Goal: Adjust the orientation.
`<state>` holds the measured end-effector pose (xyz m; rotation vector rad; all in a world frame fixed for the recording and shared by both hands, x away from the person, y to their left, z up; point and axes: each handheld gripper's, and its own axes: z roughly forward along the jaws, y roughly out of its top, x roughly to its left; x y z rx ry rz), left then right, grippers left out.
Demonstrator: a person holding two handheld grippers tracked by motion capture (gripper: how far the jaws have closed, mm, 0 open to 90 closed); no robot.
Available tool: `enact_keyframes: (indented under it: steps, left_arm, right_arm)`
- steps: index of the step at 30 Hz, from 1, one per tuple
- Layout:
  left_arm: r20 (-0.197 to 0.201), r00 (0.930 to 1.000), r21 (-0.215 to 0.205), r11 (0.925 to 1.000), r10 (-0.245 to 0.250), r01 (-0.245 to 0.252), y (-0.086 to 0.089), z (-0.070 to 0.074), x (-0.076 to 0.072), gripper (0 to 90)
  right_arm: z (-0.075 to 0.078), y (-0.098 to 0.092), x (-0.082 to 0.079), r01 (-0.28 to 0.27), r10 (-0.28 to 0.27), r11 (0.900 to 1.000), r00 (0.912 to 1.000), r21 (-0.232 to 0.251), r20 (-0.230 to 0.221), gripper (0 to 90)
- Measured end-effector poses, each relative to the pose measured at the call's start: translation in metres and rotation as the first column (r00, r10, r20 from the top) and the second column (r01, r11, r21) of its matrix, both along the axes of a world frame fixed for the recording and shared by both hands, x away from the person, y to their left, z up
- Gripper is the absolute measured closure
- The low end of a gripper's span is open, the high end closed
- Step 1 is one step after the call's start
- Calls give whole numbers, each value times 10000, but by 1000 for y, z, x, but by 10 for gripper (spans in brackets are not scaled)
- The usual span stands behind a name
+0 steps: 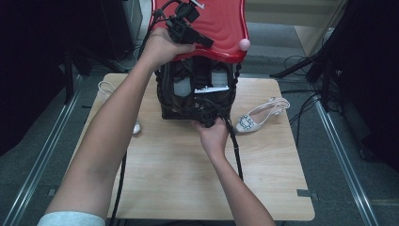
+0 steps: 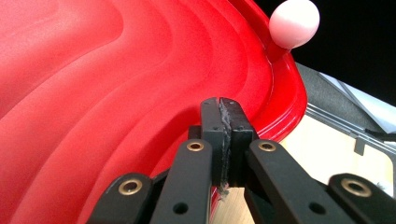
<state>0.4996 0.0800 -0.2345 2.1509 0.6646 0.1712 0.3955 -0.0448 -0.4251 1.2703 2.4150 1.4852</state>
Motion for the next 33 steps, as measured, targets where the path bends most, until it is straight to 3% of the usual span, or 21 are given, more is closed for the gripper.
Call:
enact_keyframes:
  steps: [5, 12, 16, 17, 18, 19, 21, 25, 31, 33]
  left_arm:
    - [-53, 10000, -53, 10000, 7, -7, 1, 0, 0, 896]
    - [-34, 10000, -34, 10000, 6, -6, 1, 0, 1, 895]
    - [43, 10000, -73, 10000, 22, -22, 4, 0, 1, 892]
    - [43, 10000, -73, 10000, 22, -22, 4, 0, 1, 891]
    - [17, 10000, -79, 10000, -22, 22, 5, 0, 1, 891]
    - [3, 10000, -62, 10000, -29, 29, 4, 0, 0, 888]
    - [84, 10000, -50, 10000, -43, 44, 3, 0, -1, 875]
    - [232, 9997, -18, 9999, -111, 111, 4, 1, -2, 833]
    - [-275, 9995, -470, 9988, -173, 160, 7, 3, -9, 772]
    - [-487, 9987, -622, 9980, -145, 114, 8, 3, -12, 668]
  right_arm:
    - [4, 4, 18, 204, -200, 9995, 9997, 258, -141, 900]
    - [9, 21, 32, 279, -280, 9995, 9996, -117, -79, 900]
    - [0, 35, 43, 334, -345, 9989, 9988, -337, -341, 900]
    - [0, 35, 43, 334, -345, 9989, 9988, -337, -341, 900]
    - [-1, 36, 44, 320, -320, 9995, 9985, 0, -450, 900]
    - [-1, 38, 43, 293, -292, 9996, 9986, 6, -432, 900]
    - [1, 39, 37, 221, -214, 9985, 9997, -496, 143, 900]
    - [8, 31, 29, 134, -130, 9997, 9996, -188, 242, 900]
    - [16, 14, 13, -150, 151, 9999, 9991, -36, 391, 900]
    - [17, 9, 6, -283, 286, 9996, 9982, -68, 522, 889]
